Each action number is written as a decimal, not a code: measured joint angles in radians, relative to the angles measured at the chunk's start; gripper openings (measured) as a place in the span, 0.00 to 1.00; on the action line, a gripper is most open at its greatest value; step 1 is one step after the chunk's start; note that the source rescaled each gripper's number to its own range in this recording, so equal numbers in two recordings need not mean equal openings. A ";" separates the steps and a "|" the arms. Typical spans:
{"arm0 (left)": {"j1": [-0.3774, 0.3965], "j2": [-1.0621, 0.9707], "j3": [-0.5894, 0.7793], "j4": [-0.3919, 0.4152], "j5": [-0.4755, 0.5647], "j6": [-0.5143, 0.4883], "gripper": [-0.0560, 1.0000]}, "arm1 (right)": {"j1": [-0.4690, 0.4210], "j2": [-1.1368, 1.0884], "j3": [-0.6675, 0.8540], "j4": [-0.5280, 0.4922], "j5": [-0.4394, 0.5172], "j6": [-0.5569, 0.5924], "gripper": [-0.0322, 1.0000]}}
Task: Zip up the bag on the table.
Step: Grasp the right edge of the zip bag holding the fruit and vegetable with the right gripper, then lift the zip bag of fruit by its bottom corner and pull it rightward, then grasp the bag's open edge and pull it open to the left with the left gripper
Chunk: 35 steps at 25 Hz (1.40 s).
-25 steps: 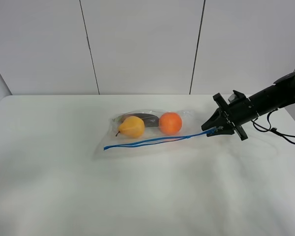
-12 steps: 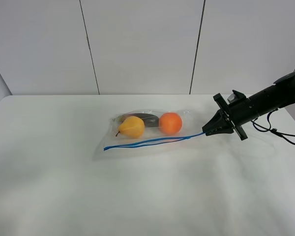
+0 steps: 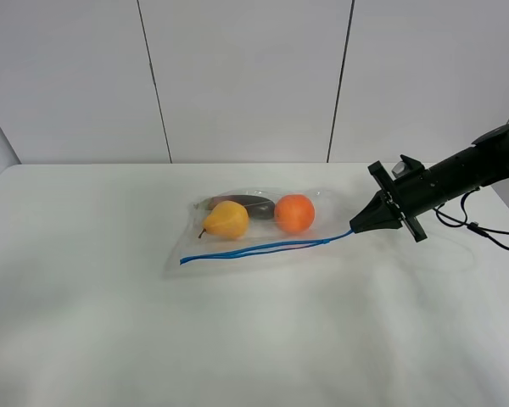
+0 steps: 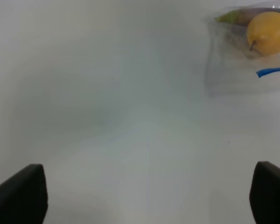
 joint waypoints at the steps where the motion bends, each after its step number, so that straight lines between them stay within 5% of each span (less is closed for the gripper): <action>1: 0.000 0.000 0.000 0.000 0.000 0.000 1.00 | 0.000 0.000 0.000 0.000 0.003 -0.003 0.03; 9: 0.000 0.000 0.000 0.000 0.000 0.000 1.00 | 0.009 0.000 0.000 0.082 0.005 -0.019 0.03; 17: 0.000 0.000 0.000 0.000 0.000 0.000 1.00 | 0.138 0.000 0.000 0.135 0.009 -0.027 0.03; 35: 0.000 0.000 0.000 0.000 0.000 0.000 1.00 | 0.137 0.000 0.000 0.135 0.010 -0.027 0.03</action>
